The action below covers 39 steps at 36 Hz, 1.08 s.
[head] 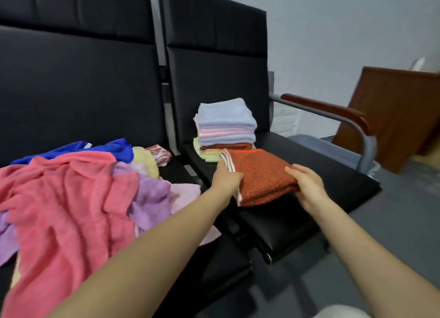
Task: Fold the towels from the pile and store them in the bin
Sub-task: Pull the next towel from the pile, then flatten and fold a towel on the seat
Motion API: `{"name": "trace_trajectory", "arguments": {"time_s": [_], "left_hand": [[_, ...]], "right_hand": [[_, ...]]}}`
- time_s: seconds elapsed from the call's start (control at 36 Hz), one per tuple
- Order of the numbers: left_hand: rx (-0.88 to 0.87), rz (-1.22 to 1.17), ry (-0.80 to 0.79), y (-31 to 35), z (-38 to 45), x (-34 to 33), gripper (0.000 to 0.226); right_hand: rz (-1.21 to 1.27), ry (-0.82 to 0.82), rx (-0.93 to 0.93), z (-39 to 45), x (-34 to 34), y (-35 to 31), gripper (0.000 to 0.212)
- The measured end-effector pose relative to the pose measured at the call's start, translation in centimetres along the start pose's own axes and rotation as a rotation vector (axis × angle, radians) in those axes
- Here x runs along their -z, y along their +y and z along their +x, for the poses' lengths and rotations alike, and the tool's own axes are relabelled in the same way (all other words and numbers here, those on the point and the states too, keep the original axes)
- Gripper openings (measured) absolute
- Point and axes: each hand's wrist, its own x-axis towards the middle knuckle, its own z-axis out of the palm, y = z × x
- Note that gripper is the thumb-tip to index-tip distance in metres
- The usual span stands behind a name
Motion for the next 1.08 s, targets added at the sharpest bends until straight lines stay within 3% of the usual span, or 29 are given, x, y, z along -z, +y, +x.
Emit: {"name": "trace_trajectory", "arguments": {"time_s": [0.14,0.31,0.5,0.64,0.78,0.92,1.0,1.06,1.08], "left_hand": [[-0.032,0.279,-0.029,-1.6,0.4,-1.3,0.046],[0.026,0.345,-0.056,-1.2,0.1,0.8,0.057],[-0.055,0.356,-0.025,1.8,-2.8,7.6,0.047],[-0.134,0.460,0.052,3.6,-6.0,14.5,0.035],[-0.250,0.602,0.205,4.4,-9.6,22.4,0.023],[-0.170,0.630,0.356,3.4,-12.4,28.8,0.016],[-0.043,0.616,0.429,2.3,-13.7,31.8,0.010],[0.018,0.598,0.453,1.7,-14.3,33.4,0.018],[0.033,0.581,0.455,1.5,-14.5,33.8,0.021]], "right_hand": [[-0.656,0.075,0.220,0.6,1.9,1.4,0.031],[-0.915,0.118,0.362,0.3,2.8,1.4,0.028],[-0.847,0.016,0.586,-2.9,-1.6,-0.4,0.018],[-0.620,-0.204,0.541,-6.1,-7.6,-0.6,0.015],[-0.574,-0.431,0.528,-9.5,-13.9,-0.1,0.017],[-0.566,-0.583,0.507,-12.8,-19.6,0.7,0.013],[-0.616,-0.617,0.523,-14.4,-22.3,1.8,0.014],[-0.667,-0.607,0.514,-15.3,-23.8,2.2,0.011],[-0.703,-0.579,0.503,-15.5,-24.4,2.3,0.021]]}}
